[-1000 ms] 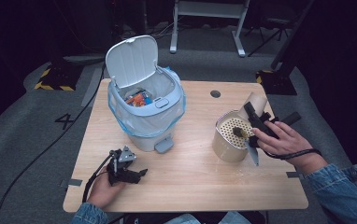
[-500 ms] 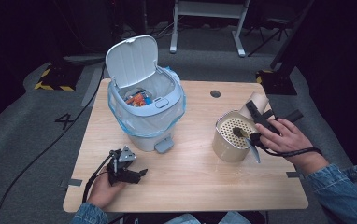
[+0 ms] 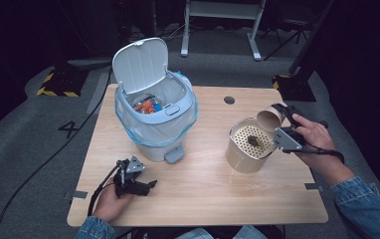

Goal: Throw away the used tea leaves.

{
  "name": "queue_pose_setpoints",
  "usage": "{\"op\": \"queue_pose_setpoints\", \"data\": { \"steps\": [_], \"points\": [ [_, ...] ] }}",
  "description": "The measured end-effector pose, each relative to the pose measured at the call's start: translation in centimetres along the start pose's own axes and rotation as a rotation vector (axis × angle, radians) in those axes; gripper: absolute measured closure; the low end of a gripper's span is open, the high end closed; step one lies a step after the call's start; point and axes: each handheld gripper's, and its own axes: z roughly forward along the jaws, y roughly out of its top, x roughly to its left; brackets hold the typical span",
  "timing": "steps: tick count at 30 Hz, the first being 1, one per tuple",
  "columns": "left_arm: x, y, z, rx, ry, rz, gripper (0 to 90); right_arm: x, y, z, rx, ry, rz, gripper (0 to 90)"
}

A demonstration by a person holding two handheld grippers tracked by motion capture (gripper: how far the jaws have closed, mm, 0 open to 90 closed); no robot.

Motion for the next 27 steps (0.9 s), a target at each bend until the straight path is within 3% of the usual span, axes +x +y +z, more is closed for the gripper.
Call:
{"op": "queue_pose_setpoints", "data": {
  "steps": [3,8,12,15,17,20,27],
  "points": [
    [0.0,0.0,0.0,0.001,0.0,0.0,16.1,-0.3,-0.6,-0.1,-0.052,0.052,0.186,30.4],
    [0.0,0.0,0.0,0.001,0.0,0.0,16.1,-0.7,-1.8,0.0,-0.132,0.168,0.576,30.5],
    [0.1,0.0,0.0,-0.001,-0.002,-0.001,16.0,-0.9,-2.9,-0.1,-0.179,0.223,0.803,30.6],
    [0.2,0.1,0.1,0.0,-0.003,-0.001,16.0,-1.1,-3.7,-0.2,-0.21,0.296,0.963,30.5],
    [0.2,0.1,0.1,-0.001,-0.006,-0.002,16.0,-1.2,-4.1,-0.2,-0.251,0.349,1.046,30.2],
    [0.2,0.1,0.1,-0.003,-0.007,-0.002,16.0,-1.2,-4.5,-0.4,-0.314,0.416,1.116,30.0],
    [0.2,0.1,0.1,-0.002,-0.008,-0.003,16.0,-1.2,-4.9,-1.1,-0.38,0.534,1.175,30.1]
  ]
}}
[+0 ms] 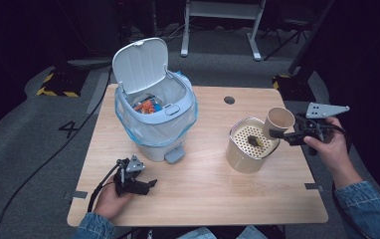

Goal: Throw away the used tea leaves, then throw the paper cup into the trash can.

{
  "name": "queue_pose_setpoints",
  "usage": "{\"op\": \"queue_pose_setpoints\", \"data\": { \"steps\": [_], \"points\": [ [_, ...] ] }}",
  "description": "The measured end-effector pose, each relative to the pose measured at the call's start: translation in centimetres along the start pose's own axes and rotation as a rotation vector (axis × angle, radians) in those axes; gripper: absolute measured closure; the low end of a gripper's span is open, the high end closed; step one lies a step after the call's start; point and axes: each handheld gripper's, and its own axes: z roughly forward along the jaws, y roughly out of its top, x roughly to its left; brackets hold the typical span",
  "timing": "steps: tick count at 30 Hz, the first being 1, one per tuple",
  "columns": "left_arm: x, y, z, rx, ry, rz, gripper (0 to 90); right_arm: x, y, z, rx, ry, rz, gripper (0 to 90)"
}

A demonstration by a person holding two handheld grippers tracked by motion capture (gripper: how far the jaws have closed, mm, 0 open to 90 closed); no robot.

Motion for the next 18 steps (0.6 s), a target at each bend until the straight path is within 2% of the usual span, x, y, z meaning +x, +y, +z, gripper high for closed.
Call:
{"op": "queue_pose_setpoints", "data": {
  "steps": [3,9,14,18],
  "points": [
    [0.0,0.0,0.0,0.0,0.0,-0.001,16.0,0.14,-0.09,-0.21,0.016,0.032,0.022,30.1],
    [0.0,0.01,0.01,0.0,0.0,-0.001,16.0,0.18,-0.36,-0.55,0.028,0.033,0.043,30.1],
    [0.06,0.05,0.03,0.001,0.003,0.003,16.0,0.59,-0.24,-0.54,0.066,0.029,0.035,30.0],
    [0.07,0.06,0.02,0.002,0.005,0.006,16.0,0.96,0.42,-0.32,0.064,0.028,0.027,29.9]
  ]
}}
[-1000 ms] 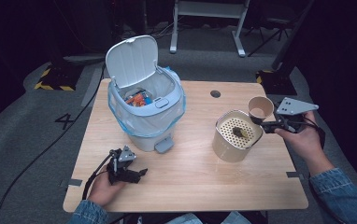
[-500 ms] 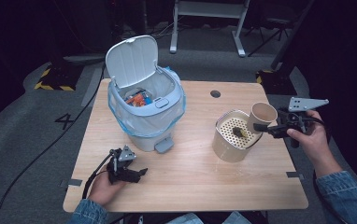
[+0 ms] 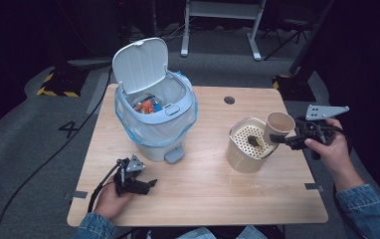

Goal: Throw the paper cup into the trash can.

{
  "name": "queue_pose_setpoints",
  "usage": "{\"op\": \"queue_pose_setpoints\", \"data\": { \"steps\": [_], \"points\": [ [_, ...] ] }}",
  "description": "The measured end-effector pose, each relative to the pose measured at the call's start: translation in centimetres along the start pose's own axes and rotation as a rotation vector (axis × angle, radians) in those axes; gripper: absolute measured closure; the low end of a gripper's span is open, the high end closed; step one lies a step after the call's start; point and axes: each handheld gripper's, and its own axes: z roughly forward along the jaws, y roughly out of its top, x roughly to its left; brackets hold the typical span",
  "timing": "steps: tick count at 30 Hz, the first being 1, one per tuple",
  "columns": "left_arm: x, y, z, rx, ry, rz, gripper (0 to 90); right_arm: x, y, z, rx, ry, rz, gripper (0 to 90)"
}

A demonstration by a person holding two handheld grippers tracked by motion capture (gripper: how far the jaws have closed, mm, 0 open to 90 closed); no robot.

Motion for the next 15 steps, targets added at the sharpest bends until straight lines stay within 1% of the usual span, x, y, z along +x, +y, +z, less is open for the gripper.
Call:
{"op": "queue_pose_setpoints", "data": {
  "steps": [5,6,9,11,15],
  "points": [
    [0.0,0.0,0.0,-0.001,-0.001,0.0,16.0,0.4,1.5,0.6,0.005,0.026,-0.018,29.8],
    [-0.1,0.0,0.0,-0.002,-0.001,-0.008,15.9,0.4,1.7,0.8,0.004,0.026,-0.02,29.8],
    [-0.2,-0.1,-0.1,-0.003,0.007,-0.016,16.0,0.5,2.5,1.3,0.003,0.031,-0.024,29.7],
    [-0.2,-0.2,-0.1,-0.003,0.01,-0.021,16.0,0.5,3.2,1.9,0.012,0.034,-0.03,29.6],
    [-0.3,-0.3,-0.2,-0.002,0.017,-0.027,16.0,0.5,4.6,2.9,0.006,0.055,-0.038,29.4]
  ]
}}
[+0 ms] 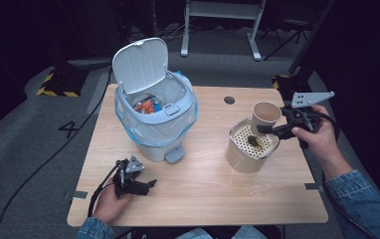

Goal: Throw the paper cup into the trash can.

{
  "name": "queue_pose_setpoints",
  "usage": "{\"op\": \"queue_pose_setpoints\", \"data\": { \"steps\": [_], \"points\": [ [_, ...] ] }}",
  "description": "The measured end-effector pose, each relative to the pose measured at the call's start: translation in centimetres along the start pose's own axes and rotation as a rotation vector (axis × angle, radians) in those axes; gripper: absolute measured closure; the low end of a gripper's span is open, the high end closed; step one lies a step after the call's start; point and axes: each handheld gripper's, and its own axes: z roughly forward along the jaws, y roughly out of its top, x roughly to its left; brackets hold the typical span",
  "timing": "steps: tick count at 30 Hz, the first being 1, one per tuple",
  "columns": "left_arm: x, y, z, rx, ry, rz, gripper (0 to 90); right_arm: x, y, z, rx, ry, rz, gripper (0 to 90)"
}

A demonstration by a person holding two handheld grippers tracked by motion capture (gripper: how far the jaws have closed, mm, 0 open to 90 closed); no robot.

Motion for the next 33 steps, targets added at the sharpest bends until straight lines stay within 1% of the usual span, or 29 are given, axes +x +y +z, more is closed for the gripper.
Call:
{"op": "queue_pose_setpoints", "data": {
  "steps": [6,9,11,15,19,22,26,33],
  "points": [
    [0.0,0.0,0.0,0.0,0.001,-0.001,16.0,0.1,2.4,1.6,-0.006,0.027,-0.025,29.1],
    [0.0,0.0,0.0,0.0,0.0,-0.001,16.0,0.0,3.6,2.4,-0.022,0.022,-0.026,28.9],
    [0.0,0.0,0.0,0.0,0.001,-0.001,16.0,-0.1,4.5,2.9,-0.036,0.037,-0.016,29.0],
    [-0.1,0.0,0.0,-0.001,0.006,-0.006,16.0,-0.1,6.1,3.8,-0.043,0.042,-0.023,28.9],
    [-0.1,0.0,0.0,-0.001,0.006,-0.006,16.0,-0.3,7.7,4.5,-0.05,0.043,-0.019,28.7],
    [-0.1,0.0,0.0,0.0,0.007,-0.004,16.0,-0.4,8.6,5.0,-0.048,0.034,-0.027,28.6],
    [0.0,0.0,0.0,0.001,0.004,-0.002,15.9,-0.5,10.0,5.7,-0.057,0.03,-0.024,28.6],
    [0.0,0.1,0.1,-0.001,0.0,-0.001,15.7,-0.3,12.2,7.6,-0.071,0.027,-0.027,28.5]
  ]
}}
